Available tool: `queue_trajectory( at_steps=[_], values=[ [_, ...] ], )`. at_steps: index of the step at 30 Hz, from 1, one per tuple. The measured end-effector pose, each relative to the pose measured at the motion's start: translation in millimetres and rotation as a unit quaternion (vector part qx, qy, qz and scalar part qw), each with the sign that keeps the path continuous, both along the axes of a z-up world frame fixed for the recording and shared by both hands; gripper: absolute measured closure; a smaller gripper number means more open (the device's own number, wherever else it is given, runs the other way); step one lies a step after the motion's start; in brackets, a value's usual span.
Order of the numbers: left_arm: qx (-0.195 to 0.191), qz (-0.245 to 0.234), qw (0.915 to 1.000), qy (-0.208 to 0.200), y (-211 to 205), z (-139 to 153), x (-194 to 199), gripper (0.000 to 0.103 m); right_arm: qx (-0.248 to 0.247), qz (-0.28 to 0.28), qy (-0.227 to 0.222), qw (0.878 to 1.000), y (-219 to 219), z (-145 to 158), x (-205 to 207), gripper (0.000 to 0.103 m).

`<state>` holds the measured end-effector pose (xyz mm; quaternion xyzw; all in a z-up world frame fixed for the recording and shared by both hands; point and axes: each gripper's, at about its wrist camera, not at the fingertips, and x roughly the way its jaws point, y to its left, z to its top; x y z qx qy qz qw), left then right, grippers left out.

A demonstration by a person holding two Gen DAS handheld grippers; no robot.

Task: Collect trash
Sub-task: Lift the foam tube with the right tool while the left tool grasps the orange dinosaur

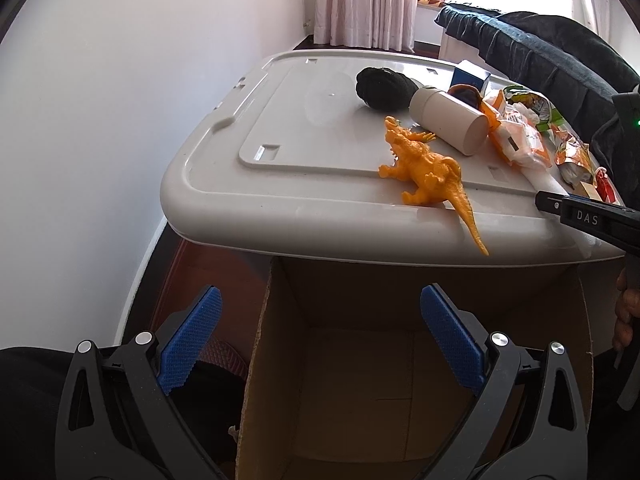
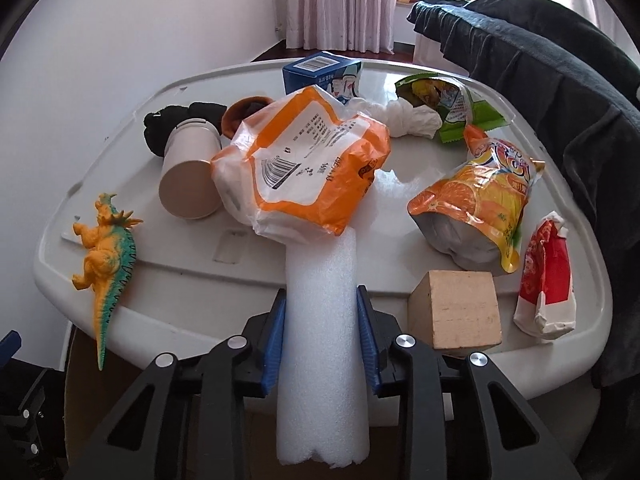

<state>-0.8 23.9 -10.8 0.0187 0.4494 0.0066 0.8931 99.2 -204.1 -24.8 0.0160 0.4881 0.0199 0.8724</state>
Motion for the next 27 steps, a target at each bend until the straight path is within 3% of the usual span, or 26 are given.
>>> queue_trajectory(
  at_steps=[3,9,11,14,16,19,22,27],
  values=[
    [0.004,0.0,1.0,0.0,-0.6,-0.5,-0.2,0.006,-0.011,0.009,-0.002,1.0,3.5,7.0,-0.9,0.086],
    [0.006,-0.002,1.0,-0.003,-0.2,-2.1,-2.7,0.006,0.086,0.01,-0.001,0.996,-6.4,34.1,-23.2,0.088],
    [0.004,-0.004,1.0,-0.006,-1.1,-1.6,-3.8,0.006,0.111,0.029,0.018,0.993,-4.5,37.0,-32.9,0.088],
    [-0.006,-0.01,0.9999,-0.007,-2.9,-0.3,-5.0,0.006,0.209,0.032,0.038,0.977,-14.9,38.9,-45.8,0.088],
    [-0.012,-0.01,0.9998,-0.01,-4.0,1.3,-5.7,0.006,0.137,0.042,-0.004,0.99,-9.1,49.5,-54.2,0.087],
    [-0.012,-0.009,0.9997,-0.019,-11.7,9.5,-0.7,0.006,0.185,0.027,-0.045,0.981,-23.8,59.6,-60.1,0.087],
    [-0.004,-0.021,0.9991,-0.037,-31.3,21.3,11.5,0.006,0.15,0.002,-0.099,0.984,-37.5,74.0,-67.3,0.086],
    [-0.02,-0.036,0.9986,-0.034,-71.1,22.4,51.7,0.006,0.167,-0.027,-0.102,0.98,-60.8,72.2,-66.0,0.085]
  ],
)
